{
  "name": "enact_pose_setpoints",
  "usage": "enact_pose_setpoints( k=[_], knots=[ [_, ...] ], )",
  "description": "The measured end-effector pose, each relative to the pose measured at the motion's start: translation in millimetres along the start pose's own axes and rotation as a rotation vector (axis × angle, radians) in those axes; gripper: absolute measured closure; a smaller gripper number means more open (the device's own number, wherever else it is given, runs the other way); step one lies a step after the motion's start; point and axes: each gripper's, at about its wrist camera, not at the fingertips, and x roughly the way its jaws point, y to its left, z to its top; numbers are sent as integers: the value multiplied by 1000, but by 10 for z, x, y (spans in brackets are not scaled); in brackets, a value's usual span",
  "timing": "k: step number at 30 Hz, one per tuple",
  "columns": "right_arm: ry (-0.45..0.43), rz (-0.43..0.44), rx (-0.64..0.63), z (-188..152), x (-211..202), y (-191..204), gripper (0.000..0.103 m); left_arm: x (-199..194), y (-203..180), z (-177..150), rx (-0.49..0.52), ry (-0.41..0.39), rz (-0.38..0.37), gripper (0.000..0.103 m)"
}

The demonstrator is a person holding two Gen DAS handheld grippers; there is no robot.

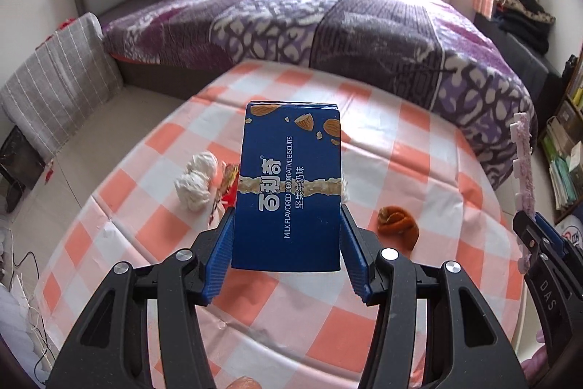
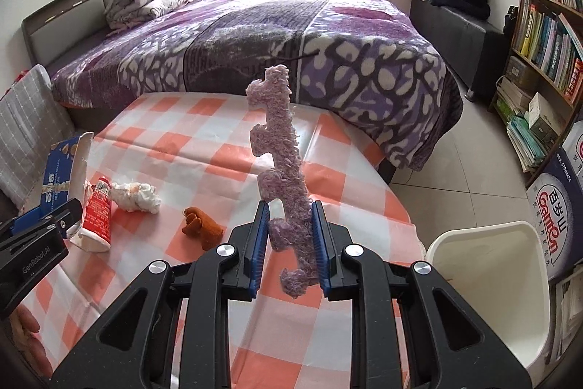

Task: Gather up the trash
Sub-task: 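Carry pink strip and blue box over the bin and open both tools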

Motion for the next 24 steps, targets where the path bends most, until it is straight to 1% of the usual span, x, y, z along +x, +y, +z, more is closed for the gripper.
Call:
enact_pose_setpoints(
  k=[4,15,24],
  knots=[
    [-16,-7,7,12,-57,-35,80,-106,-67,11,7,-40,14,49],
    [-29,-21,34,24,-205,-237,80,-230,-358,-16,23,-55,-2,49],
    [-26,-51,93,31,-308,-572,80,-327,-662,-56,68,-67,-27,49]
  ],
)
